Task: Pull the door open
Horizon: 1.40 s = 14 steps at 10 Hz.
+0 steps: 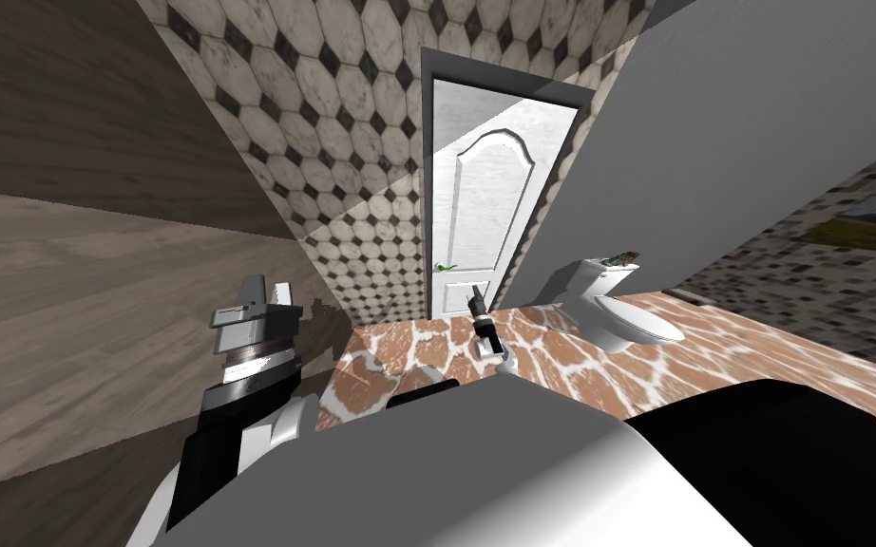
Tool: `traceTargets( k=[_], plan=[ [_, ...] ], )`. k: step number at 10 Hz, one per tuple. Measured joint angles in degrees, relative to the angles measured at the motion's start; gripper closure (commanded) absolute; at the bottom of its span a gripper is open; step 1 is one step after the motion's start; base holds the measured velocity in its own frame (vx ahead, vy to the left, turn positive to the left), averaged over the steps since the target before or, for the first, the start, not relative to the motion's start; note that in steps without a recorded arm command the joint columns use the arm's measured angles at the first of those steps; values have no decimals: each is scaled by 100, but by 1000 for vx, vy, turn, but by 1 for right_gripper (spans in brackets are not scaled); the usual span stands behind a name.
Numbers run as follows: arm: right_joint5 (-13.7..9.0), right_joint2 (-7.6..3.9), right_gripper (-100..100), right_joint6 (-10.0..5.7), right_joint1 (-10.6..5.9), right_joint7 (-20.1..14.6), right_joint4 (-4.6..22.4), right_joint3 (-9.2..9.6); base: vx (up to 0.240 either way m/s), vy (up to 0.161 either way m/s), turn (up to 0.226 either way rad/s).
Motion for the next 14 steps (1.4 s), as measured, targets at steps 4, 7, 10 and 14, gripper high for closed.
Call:
traceTargets(
  k=[4, 7, 10, 14],
  plan=[
    [11, -50, -100, -35, -296, 50, 586, -80, 77, 6, 29],
    [19, -88, -100, -86, -512, 84, 1031, -139, 73, 5, 24],
    [26, -122, -100, -138, -678, 107, 1428, -186, 71, 3, 23],
    [33, -187, -100, -210, -999, 141, 2069, -274, 93, 4, 36]
  ],
)
